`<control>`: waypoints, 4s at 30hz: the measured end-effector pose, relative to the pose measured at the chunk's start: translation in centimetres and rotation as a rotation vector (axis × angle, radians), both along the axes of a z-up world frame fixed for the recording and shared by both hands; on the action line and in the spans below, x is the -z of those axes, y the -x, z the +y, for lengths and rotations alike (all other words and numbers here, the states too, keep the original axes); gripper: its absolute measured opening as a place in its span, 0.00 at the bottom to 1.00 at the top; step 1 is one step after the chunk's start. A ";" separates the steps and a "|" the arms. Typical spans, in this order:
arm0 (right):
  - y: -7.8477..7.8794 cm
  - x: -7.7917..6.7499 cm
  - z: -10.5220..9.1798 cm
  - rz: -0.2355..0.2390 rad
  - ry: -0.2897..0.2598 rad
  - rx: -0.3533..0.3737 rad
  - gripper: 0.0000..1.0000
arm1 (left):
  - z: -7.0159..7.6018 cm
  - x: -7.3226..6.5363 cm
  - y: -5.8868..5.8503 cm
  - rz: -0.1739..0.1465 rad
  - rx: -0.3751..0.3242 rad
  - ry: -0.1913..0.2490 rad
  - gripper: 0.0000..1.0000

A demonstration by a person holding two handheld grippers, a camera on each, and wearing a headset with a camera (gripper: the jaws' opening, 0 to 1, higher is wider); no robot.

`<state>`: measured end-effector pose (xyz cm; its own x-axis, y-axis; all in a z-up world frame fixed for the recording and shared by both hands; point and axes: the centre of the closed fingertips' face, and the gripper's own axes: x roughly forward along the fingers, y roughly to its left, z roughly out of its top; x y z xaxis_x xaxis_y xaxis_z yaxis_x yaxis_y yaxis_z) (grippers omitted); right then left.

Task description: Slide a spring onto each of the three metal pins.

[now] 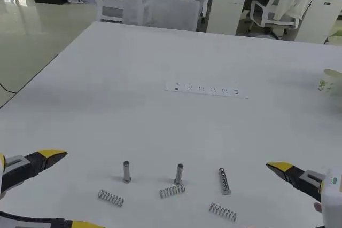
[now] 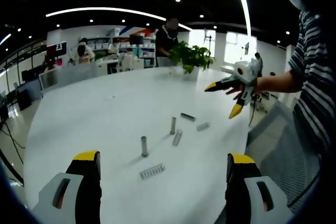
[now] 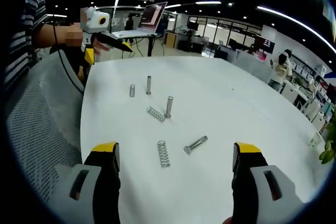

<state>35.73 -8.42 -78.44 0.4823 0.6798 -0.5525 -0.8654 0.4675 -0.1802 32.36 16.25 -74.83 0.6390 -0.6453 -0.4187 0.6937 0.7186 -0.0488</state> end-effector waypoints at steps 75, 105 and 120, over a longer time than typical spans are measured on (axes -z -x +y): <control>-0.8 -0.3 0.0 0.050 -0.060 0.059 0.96 | 1.0 0.1 -0.1 -0.005 -0.023 -0.001 0.98; -5.8 0.6 1.8 0.255 -0.117 0.146 0.58 | 1.3 0.5 -0.2 0.010 -0.029 -0.005 0.98; -8.6 2.5 1.9 0.367 -0.073 0.244 0.39 | 1.2 0.4 -0.5 0.005 -0.027 -0.003 0.98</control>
<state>44.37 -6.53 -80.90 0.4143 0.6138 -0.6720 -0.7283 0.6664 0.1597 32.84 17.48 -75.23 0.6539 -0.6269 -0.4236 0.6739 0.7371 -0.0504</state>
